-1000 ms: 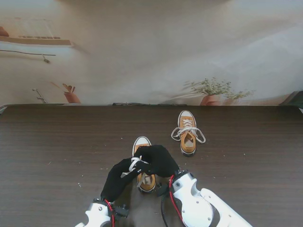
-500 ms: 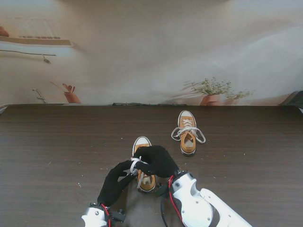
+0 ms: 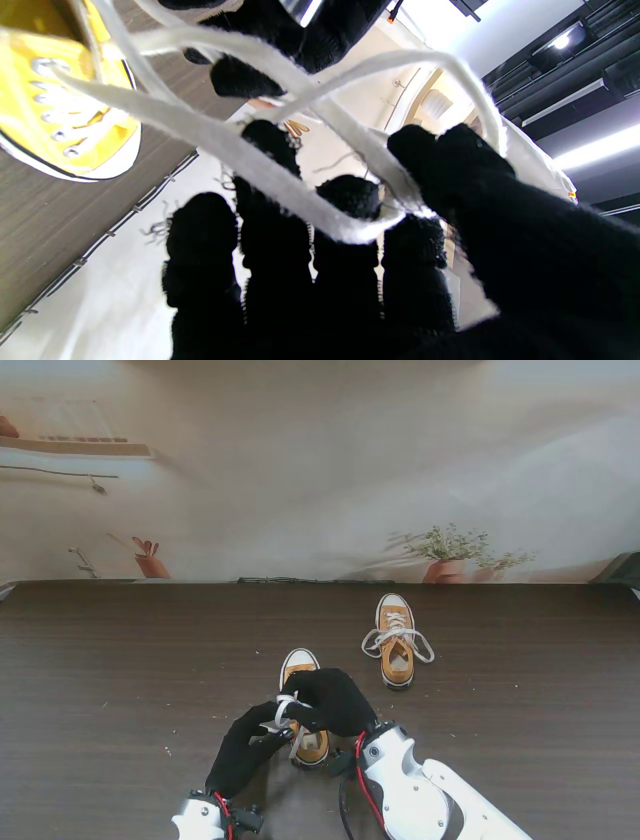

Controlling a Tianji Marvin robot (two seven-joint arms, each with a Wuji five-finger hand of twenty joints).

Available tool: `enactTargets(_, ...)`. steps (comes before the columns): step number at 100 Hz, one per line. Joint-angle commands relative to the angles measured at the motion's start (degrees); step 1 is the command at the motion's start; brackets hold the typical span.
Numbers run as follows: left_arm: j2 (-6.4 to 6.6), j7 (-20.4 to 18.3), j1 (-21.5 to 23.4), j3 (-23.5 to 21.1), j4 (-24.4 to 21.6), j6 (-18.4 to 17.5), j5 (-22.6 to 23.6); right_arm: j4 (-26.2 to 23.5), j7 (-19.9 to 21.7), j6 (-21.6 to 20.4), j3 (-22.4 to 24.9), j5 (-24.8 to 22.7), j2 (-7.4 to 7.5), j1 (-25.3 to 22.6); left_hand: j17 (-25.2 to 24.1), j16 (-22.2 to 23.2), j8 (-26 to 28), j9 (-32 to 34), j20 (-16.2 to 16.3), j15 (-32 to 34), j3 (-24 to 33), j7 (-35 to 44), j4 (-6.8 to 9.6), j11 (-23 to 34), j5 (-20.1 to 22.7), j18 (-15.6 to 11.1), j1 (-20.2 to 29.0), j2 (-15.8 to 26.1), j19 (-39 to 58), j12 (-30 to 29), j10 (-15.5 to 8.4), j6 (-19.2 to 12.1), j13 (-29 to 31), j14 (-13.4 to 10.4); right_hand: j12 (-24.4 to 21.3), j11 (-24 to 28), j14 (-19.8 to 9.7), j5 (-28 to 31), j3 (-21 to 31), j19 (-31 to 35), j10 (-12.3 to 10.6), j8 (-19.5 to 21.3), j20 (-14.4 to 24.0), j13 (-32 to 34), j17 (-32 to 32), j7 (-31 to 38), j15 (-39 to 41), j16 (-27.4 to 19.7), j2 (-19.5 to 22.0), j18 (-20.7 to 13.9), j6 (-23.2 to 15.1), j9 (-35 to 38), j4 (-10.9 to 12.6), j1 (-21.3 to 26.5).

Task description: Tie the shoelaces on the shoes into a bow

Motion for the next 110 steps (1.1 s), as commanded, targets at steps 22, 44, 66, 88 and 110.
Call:
enactTargets(22, -0.11, -1.17, -1.01, 1.15, 0.30, 0.84, -0.08, -0.12, 0.80, 0.06, 0.07, 0.33, 0.18, -0.23, 0.09, 1.00, -0.58, 0.08, 0.84, 1.55, 0.02, 3.84, 0.12, 1.49, -0.03, -2.87, 1.09, -1.30, 1.37, 1.21, -1.23, -3.90, -0.49, -1.02, 0.21, -0.04, 0.04, 0.94, 0.40, -0.12, -0.24, -0.53, -0.40, 0.80, 0.22, 0.75, 0.03, -0.55, -0.40, 0.63, -3.83, 0.38, -0.47, 2.67)
enactTargets(44, 0.01, -1.92, -1.67, 1.98, 0.25, 0.72, -0.50, -0.02, 0.79, -0.19, 0.11, 0.26, 0.19, -0.20, -0.06, 0.86, -2.71, 0.35, 0.41, 1.56, -0.50, 2.08, 0.15, 1.53, 3.36, -2.82, 0.98, -0.89, 1.65, 1.10, -1.28, -3.47, -0.58, -0.99, 0.22, -0.06, 0.04, 0.87, 0.39, -0.12, -0.25, -0.55, -0.40, 0.78, 0.22, 0.74, 0.02, -0.55, -0.32, 0.63, -3.72, 0.29, -0.48, 2.68)
enactTargets(66, 0.03, -2.45, -1.74, 2.31, 0.21, 0.85, -1.47, 0.10, 0.72, -0.28, 0.05, 0.29, 0.16, -0.12, -0.09, 0.77, 0.70, 0.76, 0.15, 1.55, -0.85, 7.31, 0.25, 1.54, 5.34, -2.71, 1.50, -0.59, 1.70, 1.04, -1.12, -3.20, -0.48, -0.79, 0.23, -0.04, -0.04, 0.84, 0.33, -0.12, -0.22, -0.54, -0.40, 0.76, 0.22, 0.74, -0.01, -0.57, -0.27, 0.63, -3.72, 0.31, -0.48, 2.70)
enactTargets(88, 0.16, -4.29, -2.41, 3.18, 0.25, 0.75, -4.23, 0.23, 0.55, -0.50, -0.08, 0.29, 0.11, -0.04, -0.18, 0.64, -8.26, 1.22, -0.17, 1.32, -1.95, -0.88, 0.21, 1.35, 8.86, -2.77, 2.19, 1.00, 1.60, 0.88, -1.32, -2.60, -0.53, -0.88, 0.23, -0.01, 0.06, 0.83, 0.37, -0.12, -0.26, -0.53, -0.40, 0.80, 0.22, 0.75, 0.02, -0.56, -0.34, 0.63, -3.68, 0.32, -0.46, 2.76)
enactTargets(110, 0.19, -5.69, -3.02, 4.03, 0.53, 0.77, -6.76, 0.32, 0.59, -0.66, 0.05, 0.11, 0.15, 0.00, -0.37, 0.80, -13.68, 1.57, -0.15, 1.25, -2.87, -8.42, 0.29, 1.14, 9.02, -3.09, 3.05, 2.42, 1.46, 0.89, -1.62, -4.19, -0.60, -1.07, 0.24, -0.01, -0.01, 0.84, 0.33, -0.12, -0.21, -0.49, -0.40, 0.79, 0.22, 0.77, 0.03, -0.56, -0.30, 0.63, -3.81, 0.33, -0.48, 2.77)
